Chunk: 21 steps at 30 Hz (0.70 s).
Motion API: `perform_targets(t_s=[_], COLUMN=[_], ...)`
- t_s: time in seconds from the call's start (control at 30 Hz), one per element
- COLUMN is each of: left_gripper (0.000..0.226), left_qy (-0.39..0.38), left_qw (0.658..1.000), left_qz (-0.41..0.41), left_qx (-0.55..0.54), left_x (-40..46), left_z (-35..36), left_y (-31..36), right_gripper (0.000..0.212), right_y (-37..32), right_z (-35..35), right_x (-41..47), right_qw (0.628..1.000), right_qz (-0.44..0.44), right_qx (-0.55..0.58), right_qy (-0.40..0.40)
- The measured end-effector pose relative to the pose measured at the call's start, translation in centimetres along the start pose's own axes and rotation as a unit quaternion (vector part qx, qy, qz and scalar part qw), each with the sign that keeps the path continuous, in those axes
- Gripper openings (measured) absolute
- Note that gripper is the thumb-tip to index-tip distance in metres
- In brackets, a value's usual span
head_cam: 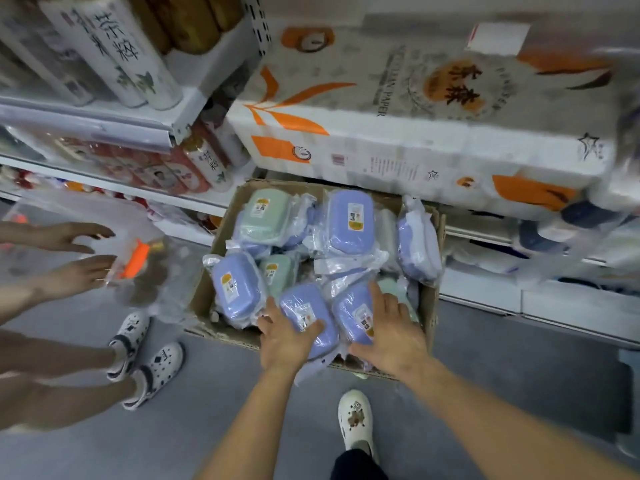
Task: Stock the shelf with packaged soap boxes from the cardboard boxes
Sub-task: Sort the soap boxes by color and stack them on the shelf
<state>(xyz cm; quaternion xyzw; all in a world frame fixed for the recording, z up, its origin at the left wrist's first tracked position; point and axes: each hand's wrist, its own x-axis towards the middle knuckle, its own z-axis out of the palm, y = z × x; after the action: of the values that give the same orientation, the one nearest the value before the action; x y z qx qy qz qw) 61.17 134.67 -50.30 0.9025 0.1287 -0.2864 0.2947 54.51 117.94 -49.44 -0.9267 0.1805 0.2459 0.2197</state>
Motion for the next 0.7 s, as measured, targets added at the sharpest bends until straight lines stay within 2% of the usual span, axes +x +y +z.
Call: perform_targets(t_s=[0.17,0.33,0.43,0.57,0.7], left_gripper=[0.124,0.127,0.122,0.112,0.124], left_qy=[0.004,0.005,-0.018,-0.022,-0.054], left_qw=[0.991,0.978,0.961,0.945,0.937], left_qz=[-0.034,-0.011,0.001,0.051,0.119], left_qx=[-0.13,-0.209,-0.274,-0.321,-0.325], left_x=[0.5,0.0,-1.9,-7.4,-12.8], left_z=[2.0,1.1,-0.2,-0.1,2.7], left_y=[0.2,-0.2,0.0,2.2,7.4], right_gripper=[0.117,0.113,0.111,0.105,0.107], right_y=[-0.4,0.8,2.4,5.9,11.5], right_z=[0.6,-0.8,-2.3,-5.2,-8.3], right_x=[0.6,0.0,-1.5,-5.1,-9.8], right_qw=[1.0,1.0,0.996,0.981,0.948], right_qz=[0.006,0.002,-0.013,-0.043,-0.044], right_qx=[-0.013,0.014,0.083,0.191,0.309], right_qy=[0.021,0.004,-0.019,0.003,0.059])
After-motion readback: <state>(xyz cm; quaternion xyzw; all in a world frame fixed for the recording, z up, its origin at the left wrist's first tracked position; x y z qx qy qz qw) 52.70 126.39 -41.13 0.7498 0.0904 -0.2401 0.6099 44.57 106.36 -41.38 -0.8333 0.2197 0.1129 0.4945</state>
